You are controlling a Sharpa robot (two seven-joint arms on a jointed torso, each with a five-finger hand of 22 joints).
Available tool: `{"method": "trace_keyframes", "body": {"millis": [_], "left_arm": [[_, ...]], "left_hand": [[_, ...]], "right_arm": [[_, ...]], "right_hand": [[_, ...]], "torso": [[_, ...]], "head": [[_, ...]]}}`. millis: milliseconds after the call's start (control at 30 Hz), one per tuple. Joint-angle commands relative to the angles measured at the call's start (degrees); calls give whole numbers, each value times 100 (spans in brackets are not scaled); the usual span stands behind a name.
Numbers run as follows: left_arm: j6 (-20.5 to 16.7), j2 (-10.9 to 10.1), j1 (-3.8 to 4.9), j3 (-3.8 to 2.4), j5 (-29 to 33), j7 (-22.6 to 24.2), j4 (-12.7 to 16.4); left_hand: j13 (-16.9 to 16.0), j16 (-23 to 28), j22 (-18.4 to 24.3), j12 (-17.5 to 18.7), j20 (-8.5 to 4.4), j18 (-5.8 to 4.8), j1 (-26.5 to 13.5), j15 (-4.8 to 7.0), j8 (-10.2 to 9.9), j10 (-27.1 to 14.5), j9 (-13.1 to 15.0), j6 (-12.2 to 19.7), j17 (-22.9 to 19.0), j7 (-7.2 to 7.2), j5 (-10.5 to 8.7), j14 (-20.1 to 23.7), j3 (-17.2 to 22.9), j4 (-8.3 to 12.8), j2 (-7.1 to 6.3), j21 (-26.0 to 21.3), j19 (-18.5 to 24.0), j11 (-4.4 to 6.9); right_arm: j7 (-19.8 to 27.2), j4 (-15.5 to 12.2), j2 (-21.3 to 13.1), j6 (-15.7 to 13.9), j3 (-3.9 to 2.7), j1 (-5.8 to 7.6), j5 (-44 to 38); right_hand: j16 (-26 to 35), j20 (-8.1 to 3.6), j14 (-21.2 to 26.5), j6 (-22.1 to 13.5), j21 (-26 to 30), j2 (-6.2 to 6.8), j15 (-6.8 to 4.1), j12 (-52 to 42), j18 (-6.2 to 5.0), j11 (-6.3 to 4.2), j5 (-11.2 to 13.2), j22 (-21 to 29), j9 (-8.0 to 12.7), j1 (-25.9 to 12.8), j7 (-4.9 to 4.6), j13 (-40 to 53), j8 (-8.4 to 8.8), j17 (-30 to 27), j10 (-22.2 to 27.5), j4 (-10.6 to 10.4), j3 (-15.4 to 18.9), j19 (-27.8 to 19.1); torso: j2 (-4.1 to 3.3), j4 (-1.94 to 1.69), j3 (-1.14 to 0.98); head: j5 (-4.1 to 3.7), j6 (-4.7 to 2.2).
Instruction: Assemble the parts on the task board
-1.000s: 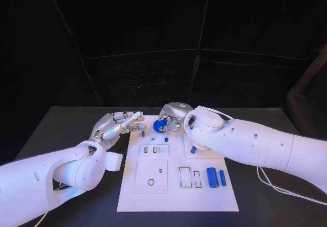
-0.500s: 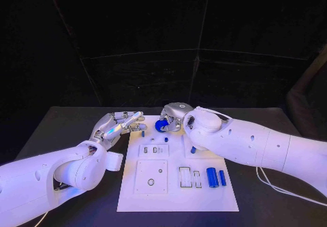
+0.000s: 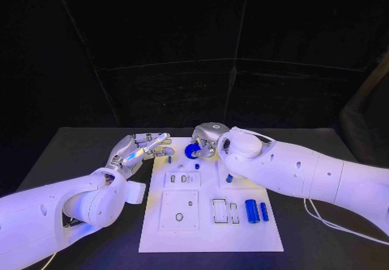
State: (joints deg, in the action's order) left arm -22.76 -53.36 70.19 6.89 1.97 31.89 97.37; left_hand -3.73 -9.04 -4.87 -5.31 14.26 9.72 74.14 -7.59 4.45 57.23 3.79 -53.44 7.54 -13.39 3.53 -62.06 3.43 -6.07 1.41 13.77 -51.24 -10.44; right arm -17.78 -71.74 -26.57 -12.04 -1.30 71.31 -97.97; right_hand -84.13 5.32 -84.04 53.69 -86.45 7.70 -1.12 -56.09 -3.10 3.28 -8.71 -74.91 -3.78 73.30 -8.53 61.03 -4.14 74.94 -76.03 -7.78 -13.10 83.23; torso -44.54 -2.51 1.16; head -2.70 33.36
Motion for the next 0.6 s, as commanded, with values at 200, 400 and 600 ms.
{"method": "trace_keyframes", "body": {"millis": [200,400,600], "left_arm": [[72,2,9,-5,-33,13,8],[72,-2,9,-5,-33,11,6],[63,-14,12,-5,-33,4,0]], "left_hand": [[7,30,6,30,10,82,-8,-35,-30,9,-5,-19,9,-34,-27,-1,-5,29,44,-22,-35,-24],[7,30,6,30,10,82,-8,-35,-30,9,-5,-19,9,-34,-27,-1,-5,29,44,-22,-35,-24],[7,37,11,36,10,83,-3,-36,-35,9,-5,-19,11,-34,-27,-3,-2,45,51,-27,-38,-24]], "right_arm": [[-73,3,10,210,-2,12,-63],[-40,-30,-45,86,-2,11,9],[89,10,-138,248,-1,12,445]], "right_hand": [[0,50,-317,-51,17,73,49,22,94,25,74,-565,-12,-161,-12,-2,28,63,40,-221,85,-10],[0,57,-319,-39,17,58,55,-10,95,30,40,-571,-18,-245,-15,29,22,73,23,-423,158,-6],[-11,76,-326,-111,10,7,83,-169,100,64,-93,-596,-9,-475,-49,171,47,115,-32,-790,615,11]], "torso": [[-1,0,0],[1,3,-3],[-1,10,2]], "head": [[-2,5],[-10,0],[-8,-30]]}}
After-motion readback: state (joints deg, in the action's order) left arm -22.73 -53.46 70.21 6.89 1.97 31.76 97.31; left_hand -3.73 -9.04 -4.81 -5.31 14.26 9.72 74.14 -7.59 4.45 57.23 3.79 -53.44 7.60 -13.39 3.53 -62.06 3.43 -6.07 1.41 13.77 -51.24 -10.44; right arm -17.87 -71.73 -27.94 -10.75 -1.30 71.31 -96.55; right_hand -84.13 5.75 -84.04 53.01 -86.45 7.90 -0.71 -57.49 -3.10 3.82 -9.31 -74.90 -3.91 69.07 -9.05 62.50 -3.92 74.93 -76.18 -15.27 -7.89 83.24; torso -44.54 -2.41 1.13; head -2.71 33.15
